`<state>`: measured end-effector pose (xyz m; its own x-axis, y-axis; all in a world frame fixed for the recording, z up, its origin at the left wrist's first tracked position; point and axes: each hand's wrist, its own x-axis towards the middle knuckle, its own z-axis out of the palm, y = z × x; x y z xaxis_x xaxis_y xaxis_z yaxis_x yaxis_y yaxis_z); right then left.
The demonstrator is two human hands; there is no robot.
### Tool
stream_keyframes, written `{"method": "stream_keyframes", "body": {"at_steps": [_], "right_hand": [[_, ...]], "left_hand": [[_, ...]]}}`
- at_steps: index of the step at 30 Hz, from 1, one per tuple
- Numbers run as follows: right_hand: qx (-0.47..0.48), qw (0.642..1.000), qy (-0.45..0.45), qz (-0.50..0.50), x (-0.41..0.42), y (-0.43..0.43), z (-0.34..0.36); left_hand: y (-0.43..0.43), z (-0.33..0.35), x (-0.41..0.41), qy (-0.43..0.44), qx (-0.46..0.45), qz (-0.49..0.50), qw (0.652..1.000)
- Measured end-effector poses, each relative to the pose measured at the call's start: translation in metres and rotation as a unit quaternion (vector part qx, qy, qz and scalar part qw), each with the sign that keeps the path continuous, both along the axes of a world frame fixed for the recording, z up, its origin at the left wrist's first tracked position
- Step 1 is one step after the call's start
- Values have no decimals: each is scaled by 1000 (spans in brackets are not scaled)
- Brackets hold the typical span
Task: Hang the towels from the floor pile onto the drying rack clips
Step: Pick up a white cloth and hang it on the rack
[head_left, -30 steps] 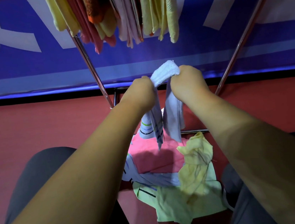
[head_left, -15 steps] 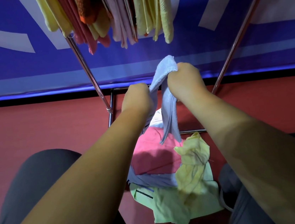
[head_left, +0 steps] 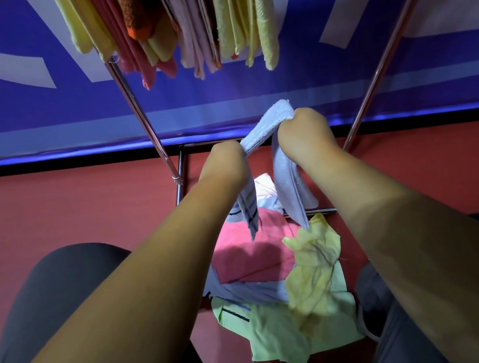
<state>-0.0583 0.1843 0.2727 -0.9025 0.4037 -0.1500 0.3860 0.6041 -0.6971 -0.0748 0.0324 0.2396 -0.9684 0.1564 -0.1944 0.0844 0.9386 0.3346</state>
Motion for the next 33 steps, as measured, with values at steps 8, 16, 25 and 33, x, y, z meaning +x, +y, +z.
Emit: {"method": "stream_keyframes", "body": {"at_steps": [8, 16, 25, 33], "right_hand": [[-4, 999, 21, 39, 1, -10, 6], [29, 995, 45, 82, 10, -17, 9], [57, 997, 26, 41, 37, -5, 20], [64, 996, 44, 53, 63, -4, 94]], "left_hand": [[7, -11, 11, 42, 62, 13, 997], [15, 6, 13, 115, 156, 23, 981], [6, 37, 29, 147, 138, 36, 979], [9, 111, 55, 197, 106, 3, 975]]}}
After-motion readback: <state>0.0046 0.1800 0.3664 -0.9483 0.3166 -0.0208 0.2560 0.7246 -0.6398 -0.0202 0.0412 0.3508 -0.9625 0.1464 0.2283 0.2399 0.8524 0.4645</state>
